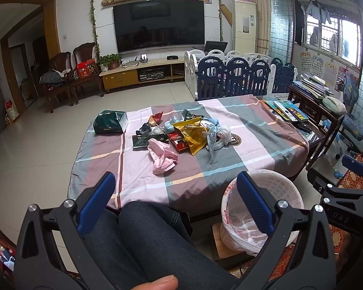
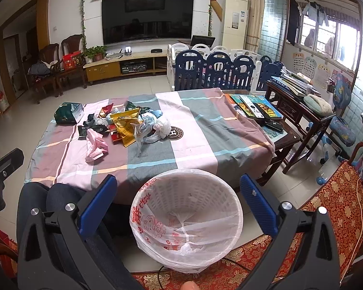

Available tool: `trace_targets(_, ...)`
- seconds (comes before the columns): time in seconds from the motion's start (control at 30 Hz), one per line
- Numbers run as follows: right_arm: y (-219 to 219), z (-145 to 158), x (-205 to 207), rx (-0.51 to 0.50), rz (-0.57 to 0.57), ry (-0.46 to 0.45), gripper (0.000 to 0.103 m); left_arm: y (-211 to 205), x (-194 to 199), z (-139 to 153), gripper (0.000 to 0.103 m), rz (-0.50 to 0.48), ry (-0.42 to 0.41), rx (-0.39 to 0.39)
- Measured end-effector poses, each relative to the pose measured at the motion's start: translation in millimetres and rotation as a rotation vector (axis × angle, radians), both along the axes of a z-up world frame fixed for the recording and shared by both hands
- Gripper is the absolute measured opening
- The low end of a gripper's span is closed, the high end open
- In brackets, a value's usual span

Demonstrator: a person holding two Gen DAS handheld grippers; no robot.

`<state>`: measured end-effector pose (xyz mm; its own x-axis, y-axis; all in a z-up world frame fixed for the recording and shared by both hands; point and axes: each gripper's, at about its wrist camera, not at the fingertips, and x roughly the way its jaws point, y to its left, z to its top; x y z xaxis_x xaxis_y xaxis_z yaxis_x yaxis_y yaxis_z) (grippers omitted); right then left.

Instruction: Collect trash

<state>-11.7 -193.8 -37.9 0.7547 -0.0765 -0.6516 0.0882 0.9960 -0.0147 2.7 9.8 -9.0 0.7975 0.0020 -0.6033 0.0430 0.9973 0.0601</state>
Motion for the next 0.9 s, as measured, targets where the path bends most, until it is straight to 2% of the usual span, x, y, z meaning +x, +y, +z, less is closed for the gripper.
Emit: trace_targets(0.9, 1.1, -1.6, -0.4, 0.001, -0.002, 0.005, 0.100, 0.1, -1.5, -0.2, 0.100, -0.003, 0.003, 0.002)
